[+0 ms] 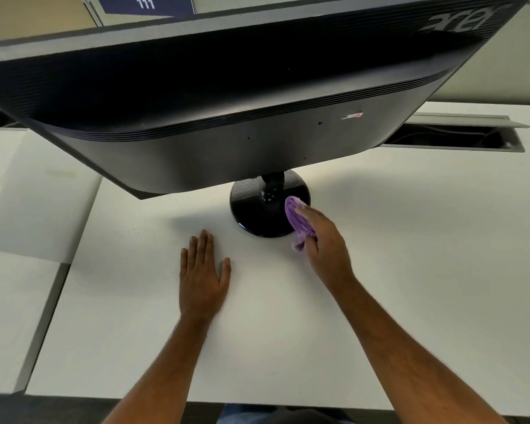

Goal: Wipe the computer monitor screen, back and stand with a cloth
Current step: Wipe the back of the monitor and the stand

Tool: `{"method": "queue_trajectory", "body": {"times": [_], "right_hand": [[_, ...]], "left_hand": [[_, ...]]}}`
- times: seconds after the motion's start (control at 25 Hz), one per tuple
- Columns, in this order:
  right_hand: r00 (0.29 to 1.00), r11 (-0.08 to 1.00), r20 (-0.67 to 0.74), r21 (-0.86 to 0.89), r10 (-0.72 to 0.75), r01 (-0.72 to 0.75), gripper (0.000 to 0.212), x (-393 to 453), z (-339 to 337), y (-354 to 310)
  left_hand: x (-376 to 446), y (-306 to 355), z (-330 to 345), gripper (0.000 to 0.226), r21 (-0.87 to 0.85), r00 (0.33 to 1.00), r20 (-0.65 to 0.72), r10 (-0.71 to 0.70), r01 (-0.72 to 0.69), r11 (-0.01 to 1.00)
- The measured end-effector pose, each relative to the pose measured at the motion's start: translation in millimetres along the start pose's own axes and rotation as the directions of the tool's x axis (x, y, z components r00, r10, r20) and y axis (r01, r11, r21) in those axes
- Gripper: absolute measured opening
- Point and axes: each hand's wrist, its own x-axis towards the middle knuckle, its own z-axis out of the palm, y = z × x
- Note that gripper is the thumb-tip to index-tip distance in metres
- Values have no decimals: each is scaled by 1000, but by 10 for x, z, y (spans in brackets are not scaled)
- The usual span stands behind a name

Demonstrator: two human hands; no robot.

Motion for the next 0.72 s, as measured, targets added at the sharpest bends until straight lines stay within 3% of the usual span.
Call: {"method": "queue_trajectory", "body": {"times": [0.12, 0.36, 0.64, 0.72], "right_hand": [[998, 998, -51, 47, -32, 35, 50, 99, -28, -199], [985, 963, 3, -210, -171, 168, 50, 326, 279, -233], [983, 950, 181, -305, -12, 68, 55, 320, 488, -14], [981, 955, 194, -283, -30, 86, 54, 348, 400, -32]], "left_hand": [[-7, -14, 7, 75, 4, 1000, 6, 4, -4, 1000], [-9, -13, 10, 74, 6, 1000, 13, 5, -5, 1000], [-9, 1, -1, 74, 13, 1000, 12, -4, 3, 1000], [-9, -2, 2, 74, 12, 1000, 7, -2, 2, 1000]]}}
